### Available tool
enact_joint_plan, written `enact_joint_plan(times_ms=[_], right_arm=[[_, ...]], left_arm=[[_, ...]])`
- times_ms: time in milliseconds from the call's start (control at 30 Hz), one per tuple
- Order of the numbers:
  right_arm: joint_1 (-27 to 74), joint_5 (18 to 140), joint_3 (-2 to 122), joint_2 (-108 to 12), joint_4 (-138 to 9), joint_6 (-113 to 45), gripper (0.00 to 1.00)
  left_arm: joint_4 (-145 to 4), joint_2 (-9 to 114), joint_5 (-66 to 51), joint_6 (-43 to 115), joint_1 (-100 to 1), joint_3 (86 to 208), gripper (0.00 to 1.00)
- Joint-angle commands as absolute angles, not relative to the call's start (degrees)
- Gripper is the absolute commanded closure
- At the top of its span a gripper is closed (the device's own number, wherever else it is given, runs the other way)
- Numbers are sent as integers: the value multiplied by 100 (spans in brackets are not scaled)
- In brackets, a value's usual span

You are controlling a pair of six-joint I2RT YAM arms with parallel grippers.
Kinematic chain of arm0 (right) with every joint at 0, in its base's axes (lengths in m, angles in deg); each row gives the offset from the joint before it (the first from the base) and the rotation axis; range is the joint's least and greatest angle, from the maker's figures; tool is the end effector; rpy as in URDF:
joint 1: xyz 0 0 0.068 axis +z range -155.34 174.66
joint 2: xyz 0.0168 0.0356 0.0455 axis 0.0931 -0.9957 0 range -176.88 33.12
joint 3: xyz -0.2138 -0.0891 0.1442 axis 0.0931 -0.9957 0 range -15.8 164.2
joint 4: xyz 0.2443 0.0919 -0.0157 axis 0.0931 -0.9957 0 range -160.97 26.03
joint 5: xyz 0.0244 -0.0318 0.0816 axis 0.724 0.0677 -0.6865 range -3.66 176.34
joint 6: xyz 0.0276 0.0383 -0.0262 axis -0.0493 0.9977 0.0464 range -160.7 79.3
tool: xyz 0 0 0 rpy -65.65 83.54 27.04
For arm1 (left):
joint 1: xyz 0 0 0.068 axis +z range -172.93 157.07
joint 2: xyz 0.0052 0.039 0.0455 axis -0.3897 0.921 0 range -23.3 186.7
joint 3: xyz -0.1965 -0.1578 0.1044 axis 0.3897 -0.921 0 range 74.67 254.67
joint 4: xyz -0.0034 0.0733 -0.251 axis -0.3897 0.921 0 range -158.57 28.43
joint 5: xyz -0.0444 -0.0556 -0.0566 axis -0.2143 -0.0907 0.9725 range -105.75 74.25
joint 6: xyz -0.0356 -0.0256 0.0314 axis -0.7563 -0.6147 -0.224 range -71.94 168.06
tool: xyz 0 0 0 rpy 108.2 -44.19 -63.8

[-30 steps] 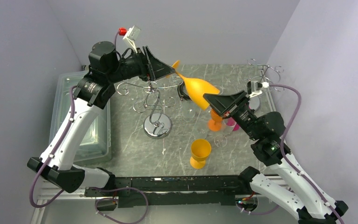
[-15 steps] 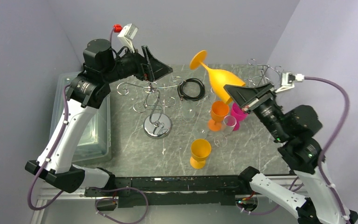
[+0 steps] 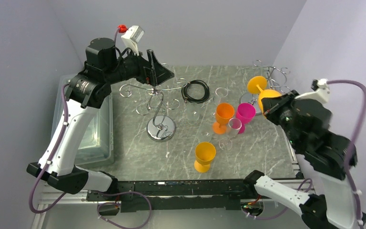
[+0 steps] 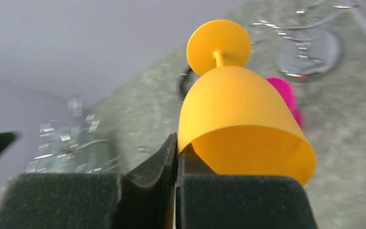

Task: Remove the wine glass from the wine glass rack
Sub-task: Place the wine glass at the center of the board.

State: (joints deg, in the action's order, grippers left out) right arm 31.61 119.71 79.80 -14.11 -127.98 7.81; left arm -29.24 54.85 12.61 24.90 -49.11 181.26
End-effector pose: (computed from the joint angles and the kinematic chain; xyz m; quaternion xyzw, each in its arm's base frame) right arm 0.0586 0.0195 0.5022 0.2495 0.7419 0.2248 0.5804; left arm 0.2224 -0.1281 0.5214 0.1756 0.7432 -0.4293 0.4822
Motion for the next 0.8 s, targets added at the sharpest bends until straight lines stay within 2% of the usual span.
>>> enact_joint_plan(times_ms=[0, 200, 367, 567, 767], right_arm=[[3166, 13400, 8380, -2123, -14424, 990, 100], [3086, 13728, 8005, -2351, -14939, 1345, 100], [2287, 13198, 7421, -2443, -14762, 1053, 100], [445, 11133, 6210, -2330, -13700, -126, 100], [-772, 9556, 5424, -2310, -13349, -731, 100]], left_arm=[[-2655, 5588, 1276, 2811, -4905, 18557, 1], [-2437, 5730, 1335, 2936, -4913, 18729, 1], [-2278, 5861, 1437, 2977, -4911, 18800, 1], [-2190, 5888, 1501, 3003, -4911, 18789, 1], [-2209, 5881, 1515, 3013, -4912, 18682, 1]])
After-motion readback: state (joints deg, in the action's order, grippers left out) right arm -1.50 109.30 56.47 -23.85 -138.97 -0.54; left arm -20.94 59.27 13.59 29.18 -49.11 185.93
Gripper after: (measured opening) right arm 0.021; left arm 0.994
